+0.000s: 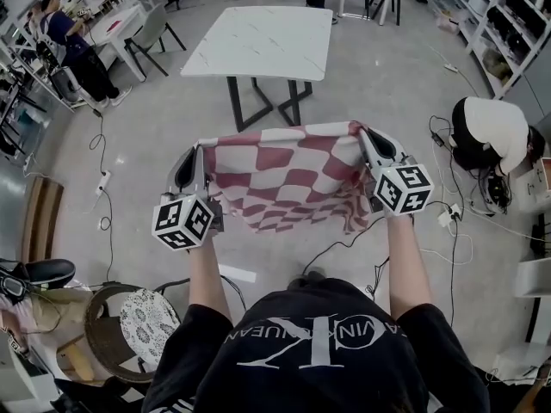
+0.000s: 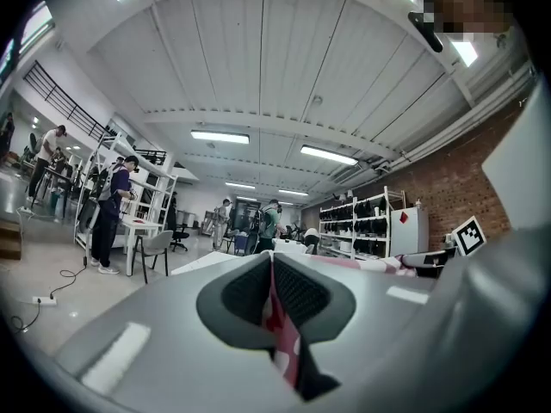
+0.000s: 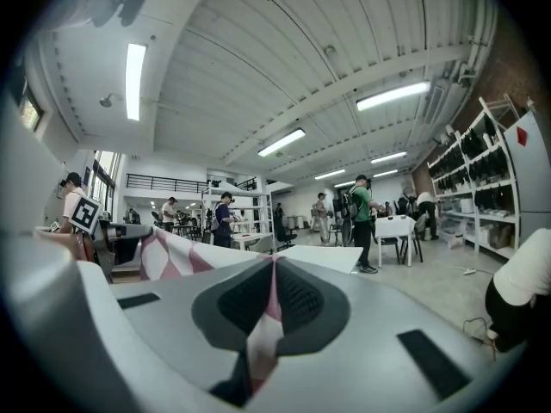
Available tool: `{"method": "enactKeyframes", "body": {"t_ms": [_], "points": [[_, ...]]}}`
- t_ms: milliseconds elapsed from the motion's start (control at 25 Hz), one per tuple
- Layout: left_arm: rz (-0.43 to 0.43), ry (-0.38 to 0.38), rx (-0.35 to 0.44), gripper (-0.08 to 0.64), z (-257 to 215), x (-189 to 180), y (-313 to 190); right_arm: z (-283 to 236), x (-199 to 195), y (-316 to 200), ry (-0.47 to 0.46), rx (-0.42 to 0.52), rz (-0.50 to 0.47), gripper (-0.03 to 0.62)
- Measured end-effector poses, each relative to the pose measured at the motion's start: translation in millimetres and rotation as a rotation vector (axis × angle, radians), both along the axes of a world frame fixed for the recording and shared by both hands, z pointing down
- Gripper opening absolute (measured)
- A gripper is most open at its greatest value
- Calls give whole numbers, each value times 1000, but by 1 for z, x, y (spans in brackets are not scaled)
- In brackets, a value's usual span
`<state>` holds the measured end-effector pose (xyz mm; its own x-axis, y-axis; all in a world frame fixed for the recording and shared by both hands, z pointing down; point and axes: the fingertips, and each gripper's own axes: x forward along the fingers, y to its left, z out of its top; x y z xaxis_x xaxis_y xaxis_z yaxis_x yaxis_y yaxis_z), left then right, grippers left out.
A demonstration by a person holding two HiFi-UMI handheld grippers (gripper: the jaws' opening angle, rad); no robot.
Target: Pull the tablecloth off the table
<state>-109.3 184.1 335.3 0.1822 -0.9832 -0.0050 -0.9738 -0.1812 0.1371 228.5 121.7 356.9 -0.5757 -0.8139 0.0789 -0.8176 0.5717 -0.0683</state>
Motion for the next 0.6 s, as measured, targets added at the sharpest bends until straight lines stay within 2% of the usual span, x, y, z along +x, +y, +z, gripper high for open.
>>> {"method": "enactKeyframes", "body": {"t_ms": [280, 600], "points": [[0, -37, 41, 18, -14, 4, -1, -15, 3, 1, 19, 45, 2, 15], [-5, -38, 110, 18, -40, 2, 2, -43, 1, 1, 1, 116, 4, 15]]}}
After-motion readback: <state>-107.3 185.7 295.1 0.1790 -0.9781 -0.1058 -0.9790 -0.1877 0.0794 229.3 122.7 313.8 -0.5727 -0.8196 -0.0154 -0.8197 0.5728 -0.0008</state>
